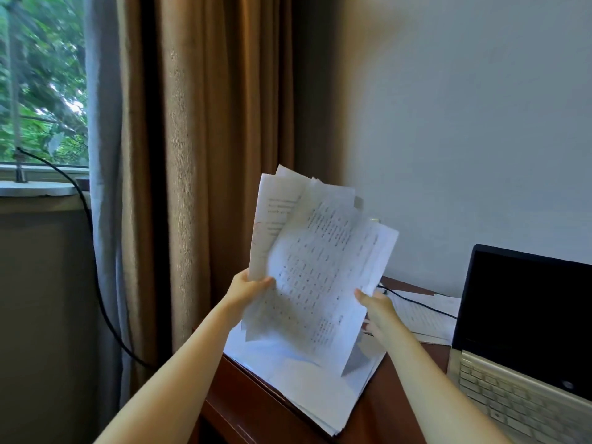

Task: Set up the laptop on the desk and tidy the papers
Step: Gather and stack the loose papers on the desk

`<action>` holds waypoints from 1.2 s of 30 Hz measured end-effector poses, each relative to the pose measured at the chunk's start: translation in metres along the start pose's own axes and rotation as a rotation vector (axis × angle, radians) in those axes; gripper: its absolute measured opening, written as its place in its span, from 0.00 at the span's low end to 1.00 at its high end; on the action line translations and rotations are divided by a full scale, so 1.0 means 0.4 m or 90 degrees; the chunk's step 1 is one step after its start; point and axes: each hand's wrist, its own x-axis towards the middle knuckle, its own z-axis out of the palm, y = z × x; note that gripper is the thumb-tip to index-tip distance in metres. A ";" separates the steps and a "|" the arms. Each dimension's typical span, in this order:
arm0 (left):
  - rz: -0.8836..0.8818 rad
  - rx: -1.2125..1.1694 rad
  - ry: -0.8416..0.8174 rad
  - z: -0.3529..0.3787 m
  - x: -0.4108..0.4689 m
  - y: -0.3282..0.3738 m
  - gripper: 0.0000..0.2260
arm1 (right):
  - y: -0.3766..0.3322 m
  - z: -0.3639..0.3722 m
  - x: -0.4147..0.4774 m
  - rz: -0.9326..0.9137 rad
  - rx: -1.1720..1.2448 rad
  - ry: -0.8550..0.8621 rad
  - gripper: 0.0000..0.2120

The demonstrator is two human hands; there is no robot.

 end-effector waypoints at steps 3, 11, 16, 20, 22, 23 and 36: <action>0.009 -0.024 -0.020 -0.002 0.004 0.002 0.09 | -0.029 -0.005 -0.009 -0.061 0.052 0.049 0.13; 0.039 -0.069 -0.028 0.022 0.019 0.030 0.11 | -0.066 -0.025 -0.006 -0.174 0.066 0.035 0.14; 0.068 -0.063 -0.050 0.053 0.020 0.055 0.08 | -0.067 -0.018 -0.001 -0.198 0.031 0.026 0.18; 0.119 -0.065 -0.045 0.068 0.023 0.079 0.10 | -0.087 -0.009 -0.014 -0.221 0.064 0.019 0.16; 0.136 -0.054 -0.044 0.077 0.022 0.096 0.09 | -0.097 -0.002 -0.014 -0.244 0.071 0.028 0.18; 0.144 -0.049 -0.043 0.082 0.022 0.107 0.10 | -0.104 0.001 -0.013 -0.255 0.072 0.032 0.19; 0.235 -0.038 0.023 0.085 0.032 0.145 0.16 | -0.162 0.012 -0.035 -0.253 0.101 -0.003 0.19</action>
